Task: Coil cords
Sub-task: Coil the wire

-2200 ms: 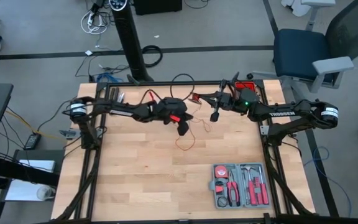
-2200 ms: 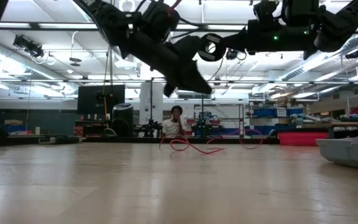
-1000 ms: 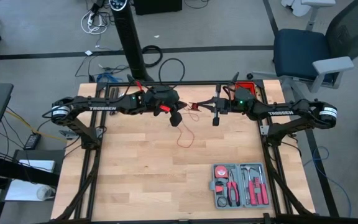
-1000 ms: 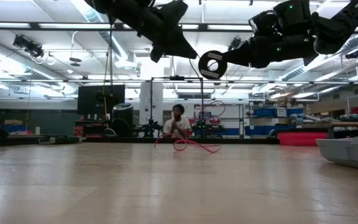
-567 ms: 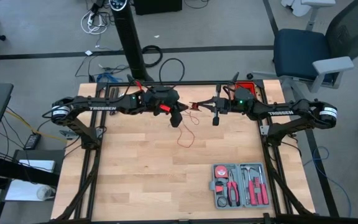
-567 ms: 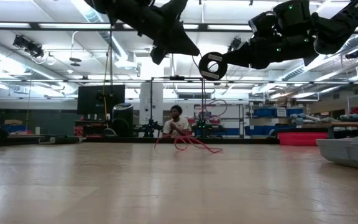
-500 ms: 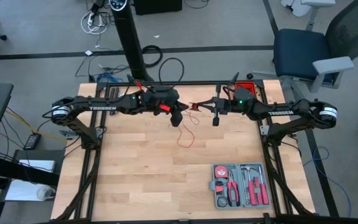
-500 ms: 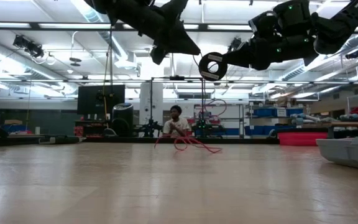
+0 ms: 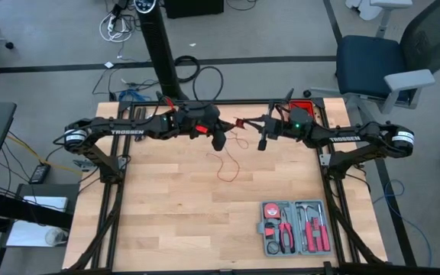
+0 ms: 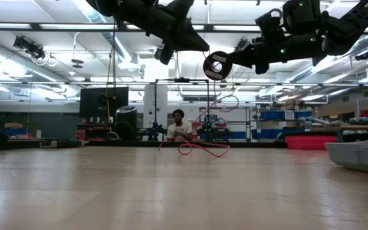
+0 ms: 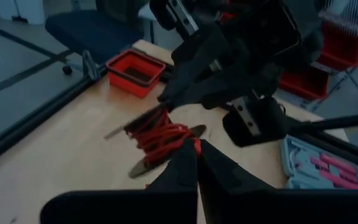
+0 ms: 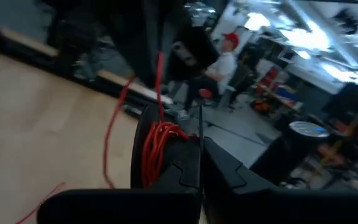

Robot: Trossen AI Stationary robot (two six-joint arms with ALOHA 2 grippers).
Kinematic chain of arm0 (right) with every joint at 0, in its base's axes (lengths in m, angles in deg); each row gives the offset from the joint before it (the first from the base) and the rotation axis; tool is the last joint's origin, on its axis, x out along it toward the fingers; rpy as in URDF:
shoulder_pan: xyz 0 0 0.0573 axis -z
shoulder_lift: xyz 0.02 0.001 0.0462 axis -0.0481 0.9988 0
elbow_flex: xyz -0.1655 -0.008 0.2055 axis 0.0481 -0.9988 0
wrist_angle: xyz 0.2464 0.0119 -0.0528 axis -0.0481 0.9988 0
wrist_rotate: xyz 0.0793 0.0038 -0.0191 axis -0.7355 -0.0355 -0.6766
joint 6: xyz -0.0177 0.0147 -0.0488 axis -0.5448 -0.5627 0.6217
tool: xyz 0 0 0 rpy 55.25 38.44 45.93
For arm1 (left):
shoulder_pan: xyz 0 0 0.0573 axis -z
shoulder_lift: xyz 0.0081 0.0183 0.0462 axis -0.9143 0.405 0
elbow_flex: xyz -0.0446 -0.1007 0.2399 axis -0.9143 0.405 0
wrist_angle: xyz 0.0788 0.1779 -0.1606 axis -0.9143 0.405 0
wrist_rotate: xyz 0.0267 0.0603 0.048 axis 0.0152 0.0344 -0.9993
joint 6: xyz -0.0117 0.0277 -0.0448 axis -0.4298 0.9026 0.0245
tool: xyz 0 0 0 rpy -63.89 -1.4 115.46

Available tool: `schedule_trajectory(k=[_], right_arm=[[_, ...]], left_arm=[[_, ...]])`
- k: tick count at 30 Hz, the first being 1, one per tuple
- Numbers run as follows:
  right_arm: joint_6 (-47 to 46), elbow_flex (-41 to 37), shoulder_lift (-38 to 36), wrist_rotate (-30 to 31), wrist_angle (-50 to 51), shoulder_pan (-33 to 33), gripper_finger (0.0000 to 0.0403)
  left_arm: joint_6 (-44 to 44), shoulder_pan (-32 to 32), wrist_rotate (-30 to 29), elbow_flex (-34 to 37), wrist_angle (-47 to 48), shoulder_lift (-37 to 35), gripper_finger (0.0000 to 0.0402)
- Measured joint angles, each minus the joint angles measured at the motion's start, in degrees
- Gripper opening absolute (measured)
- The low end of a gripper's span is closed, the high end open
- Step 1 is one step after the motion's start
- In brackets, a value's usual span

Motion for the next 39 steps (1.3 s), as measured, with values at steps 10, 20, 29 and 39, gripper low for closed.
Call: schedule_trajectory(k=[10,20,29,39], right_arm=[[-0.87,4.71,3.46,8.66,1.82,-2.58,0.0002],[-4.15,8.34,9.41,14.41,1.54,-3.25,0.0002],[-4.20,8.35,9.11,14.96,-0.34,-3.62,0.0002],[-6.91,8.31,9.11,15.01,-0.26,-3.58,0.0002]], left_arm=[[-1.23,-0.07,-2.03,-0.02,-6.47,2.67,0.0003],[-2.85,-0.01,-2.61,0.00,-9.96,5.73,0.0004],[-2.37,-0.09,-2.44,0.00,-10.77,5.87,0.0004],[-0.73,0.22,-3.65,-0.06,-10.60,5.97,0.0043]])
